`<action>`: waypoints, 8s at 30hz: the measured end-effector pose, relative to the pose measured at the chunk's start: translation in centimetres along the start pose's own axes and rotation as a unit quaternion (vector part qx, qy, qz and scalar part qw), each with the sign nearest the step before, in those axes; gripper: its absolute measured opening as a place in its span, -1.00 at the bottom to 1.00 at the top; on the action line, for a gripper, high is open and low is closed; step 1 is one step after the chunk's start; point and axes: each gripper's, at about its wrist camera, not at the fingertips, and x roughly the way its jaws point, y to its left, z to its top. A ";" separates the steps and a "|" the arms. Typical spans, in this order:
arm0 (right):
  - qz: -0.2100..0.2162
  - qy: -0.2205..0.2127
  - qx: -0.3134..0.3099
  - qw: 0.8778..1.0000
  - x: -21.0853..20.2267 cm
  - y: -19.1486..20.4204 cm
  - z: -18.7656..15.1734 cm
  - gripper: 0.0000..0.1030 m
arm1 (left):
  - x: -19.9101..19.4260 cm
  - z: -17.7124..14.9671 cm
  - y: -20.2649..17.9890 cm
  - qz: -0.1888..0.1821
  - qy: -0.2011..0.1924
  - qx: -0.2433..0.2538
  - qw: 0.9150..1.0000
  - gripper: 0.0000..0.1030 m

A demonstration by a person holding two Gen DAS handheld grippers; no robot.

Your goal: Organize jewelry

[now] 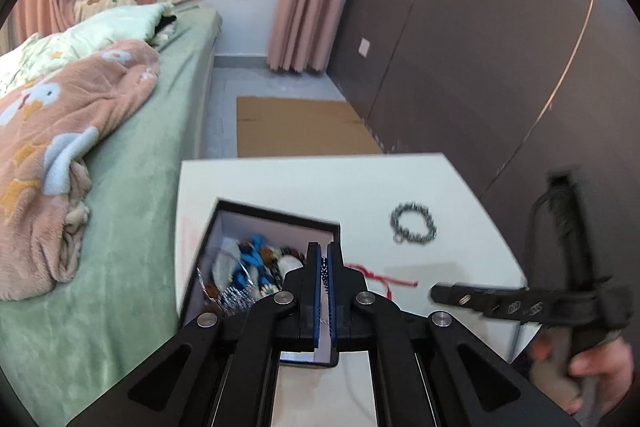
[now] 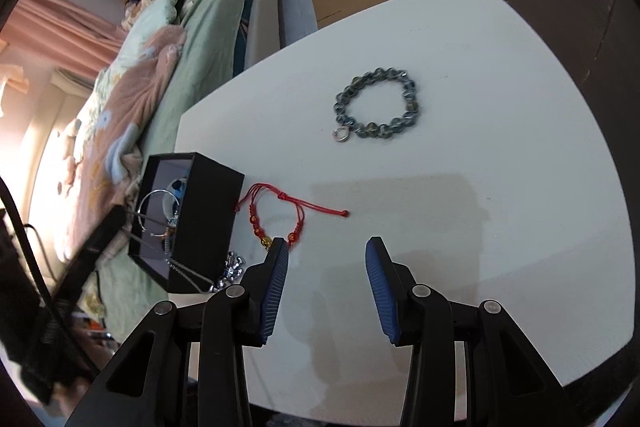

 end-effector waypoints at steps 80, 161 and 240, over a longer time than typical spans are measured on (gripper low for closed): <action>-0.119 0.004 -0.080 0.990 4.7 3.0 3.8 -0.84 | -6.0 5.6 4.7 -0.029 -0.104 -0.093 0.990 -0.96; 0.146 -0.113 -0.044 0.982 -3.6 6.3 0.7 0.33 | -4.6 2.9 9.0 -0.017 -0.062 -0.148 0.987 1.00; -0.050 -0.056 0.074 0.994 -3.0 -6.6 6.9 0.32 | 11.1 1.9 -7.0 -0.022 0.064 0.050 0.996 -0.75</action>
